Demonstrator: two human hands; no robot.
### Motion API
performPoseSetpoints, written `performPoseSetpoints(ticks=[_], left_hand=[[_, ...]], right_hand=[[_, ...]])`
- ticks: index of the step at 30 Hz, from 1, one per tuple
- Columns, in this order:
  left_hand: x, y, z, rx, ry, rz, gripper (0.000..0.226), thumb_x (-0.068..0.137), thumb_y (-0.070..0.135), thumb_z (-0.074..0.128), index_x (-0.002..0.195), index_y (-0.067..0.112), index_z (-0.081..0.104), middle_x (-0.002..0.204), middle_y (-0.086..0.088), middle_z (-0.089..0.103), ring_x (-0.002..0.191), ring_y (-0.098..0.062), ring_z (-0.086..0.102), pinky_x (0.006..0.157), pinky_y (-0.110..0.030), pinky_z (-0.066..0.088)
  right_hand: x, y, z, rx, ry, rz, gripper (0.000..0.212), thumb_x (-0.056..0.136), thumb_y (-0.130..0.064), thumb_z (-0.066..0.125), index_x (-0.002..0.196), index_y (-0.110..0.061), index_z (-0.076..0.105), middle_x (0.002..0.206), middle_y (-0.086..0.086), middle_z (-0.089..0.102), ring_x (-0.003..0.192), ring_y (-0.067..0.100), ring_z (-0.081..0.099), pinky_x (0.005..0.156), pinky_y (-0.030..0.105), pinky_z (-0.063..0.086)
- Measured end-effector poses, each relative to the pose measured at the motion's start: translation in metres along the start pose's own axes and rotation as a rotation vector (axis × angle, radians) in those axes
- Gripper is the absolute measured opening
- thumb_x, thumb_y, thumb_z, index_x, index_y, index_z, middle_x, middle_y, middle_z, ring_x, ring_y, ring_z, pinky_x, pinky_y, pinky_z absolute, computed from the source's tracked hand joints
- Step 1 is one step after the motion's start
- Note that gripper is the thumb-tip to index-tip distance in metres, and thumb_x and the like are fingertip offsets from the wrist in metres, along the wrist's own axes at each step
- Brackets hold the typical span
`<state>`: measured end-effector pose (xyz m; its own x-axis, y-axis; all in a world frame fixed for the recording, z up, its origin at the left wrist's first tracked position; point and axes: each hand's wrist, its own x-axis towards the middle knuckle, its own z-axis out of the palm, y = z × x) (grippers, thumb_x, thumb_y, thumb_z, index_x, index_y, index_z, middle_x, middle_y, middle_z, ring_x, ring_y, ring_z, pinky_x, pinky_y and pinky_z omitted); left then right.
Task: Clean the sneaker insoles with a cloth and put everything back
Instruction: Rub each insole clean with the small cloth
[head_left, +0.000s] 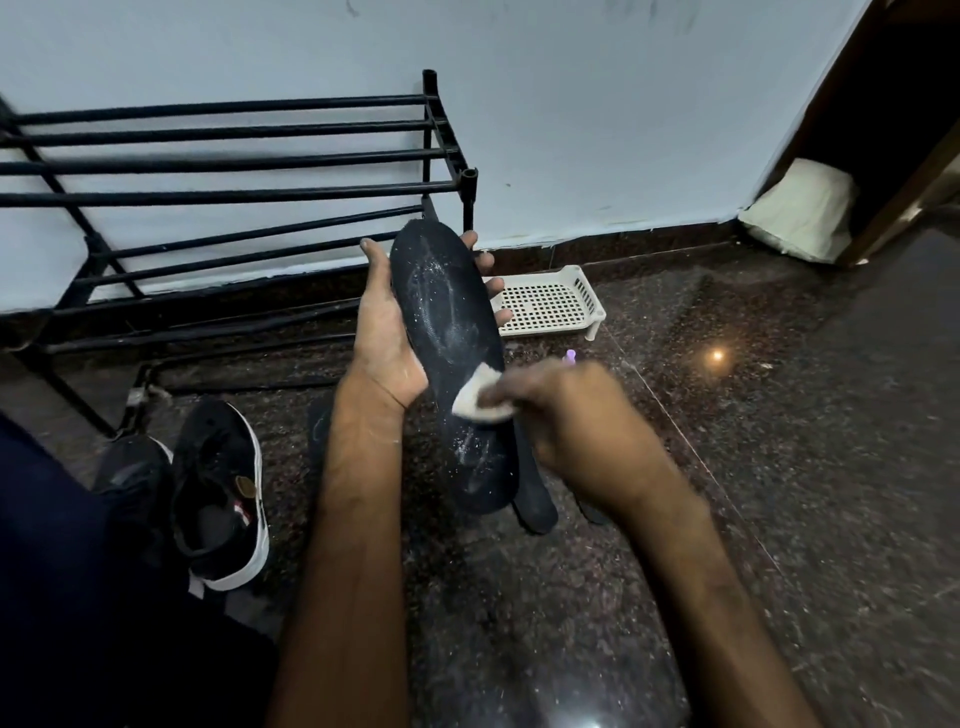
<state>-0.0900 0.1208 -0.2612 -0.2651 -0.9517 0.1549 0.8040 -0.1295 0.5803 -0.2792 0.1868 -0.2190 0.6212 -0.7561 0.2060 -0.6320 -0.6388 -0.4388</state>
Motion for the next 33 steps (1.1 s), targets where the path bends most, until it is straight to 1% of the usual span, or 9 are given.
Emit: performPoseSetpoints(ticks=[4,9,12,16,18,21,25,30,33], left_hand=[[0.003,0.008,-0.003,0.035,0.097,0.016,0.095,0.089,0.081,0.012,0.143,0.007,0.038,0.112,-0.013,0.058,0.099,-0.028,0.059,0.094,-0.049,0.050],[0.004,0.008,-0.006,0.070,0.166,0.029,0.097,0.089,0.080,0.012,0.144,0.005,0.040,0.111,-0.014,0.061,0.098,-0.028,0.060,0.093,-0.050,0.051],[0.005,0.003,-0.004,0.058,0.185,0.035,0.098,0.090,0.080,0.013,0.145,0.004,0.041,0.112,-0.014,0.061,0.096,-0.028,0.062,0.092,-0.050,0.051],[0.007,0.004,-0.003,0.056,0.196,0.051,0.099,0.089,0.081,0.015,0.148,0.004,0.037,0.111,-0.015,0.060,0.096,-0.028,0.061,0.093,-0.050,0.050],[0.006,0.004,-0.003,0.071,0.223,0.063,0.099,0.090,0.080,0.014,0.149,0.003,0.037,0.110,-0.015,0.062,0.095,-0.028,0.062,0.093,-0.051,0.051],[0.006,0.002,-0.005,0.078,0.240,0.071,0.098,0.091,0.078,0.014,0.146,0.002,0.040,0.111,-0.016,0.063,0.095,-0.029,0.064,0.092,-0.051,0.051],[0.008,-0.004,-0.004,0.086,0.241,0.067,0.094,0.091,0.079,0.014,0.139,0.005,0.046,0.111,-0.015,0.062,0.094,-0.028,0.064,0.091,-0.049,0.052],[0.008,-0.003,-0.003,0.073,0.251,0.074,0.098,0.091,0.079,0.016,0.148,0.002,0.039,0.113,-0.016,0.062,0.097,-0.029,0.063,0.097,-0.052,0.049],[0.006,-0.002,-0.006,0.048,0.238,0.083,0.097,0.091,0.079,0.016,0.148,0.004,0.038,0.114,-0.016,0.061,0.099,-0.029,0.061,0.096,-0.051,0.049]], right_hand=[[-0.012,0.005,0.013,0.055,-0.490,0.068,0.022,0.075,-0.003,0.077,0.087,-0.021,0.079,0.087,-0.010,0.075,0.082,0.000,0.068,0.083,0.022,0.053],[-0.012,0.001,-0.030,0.322,-0.145,0.138,0.015,0.082,-0.005,0.074,0.087,-0.019,0.077,0.082,-0.014,0.073,0.071,-0.005,0.064,0.062,0.008,0.045],[-0.006,-0.001,-0.011,0.148,0.043,0.111,0.021,0.084,-0.007,0.072,0.094,-0.024,0.076,0.089,-0.013,0.074,0.076,-0.005,0.064,0.074,0.013,0.052],[-0.014,0.000,0.026,0.104,-0.551,0.149,0.020,0.081,-0.007,0.073,0.094,-0.022,0.077,0.097,-0.005,0.076,0.082,0.004,0.069,0.083,0.024,0.057],[-0.018,0.002,0.017,0.126,-0.663,0.149,0.023,0.082,-0.003,0.071,0.091,-0.022,0.078,0.091,-0.008,0.075,0.082,0.004,0.069,0.080,0.030,0.057],[-0.016,0.010,-0.015,0.172,-0.378,0.229,0.019,0.085,-0.005,0.070,0.089,-0.022,0.077,0.077,-0.015,0.069,0.067,-0.006,0.063,0.063,0.015,0.051],[-0.006,0.004,-0.008,0.241,0.016,0.166,0.015,0.085,-0.014,0.073,0.096,-0.025,0.075,0.089,-0.014,0.073,0.080,-0.005,0.064,0.077,0.006,0.046],[-0.013,-0.002,0.034,0.103,-0.620,0.077,0.020,0.079,-0.007,0.074,0.091,-0.022,0.079,0.091,-0.004,0.076,0.085,0.008,0.070,0.085,0.033,0.055],[-0.017,0.009,0.004,0.192,-0.604,0.150,0.022,0.081,-0.002,0.071,0.089,-0.021,0.079,0.087,-0.008,0.075,0.079,0.005,0.069,0.076,0.030,0.058]])
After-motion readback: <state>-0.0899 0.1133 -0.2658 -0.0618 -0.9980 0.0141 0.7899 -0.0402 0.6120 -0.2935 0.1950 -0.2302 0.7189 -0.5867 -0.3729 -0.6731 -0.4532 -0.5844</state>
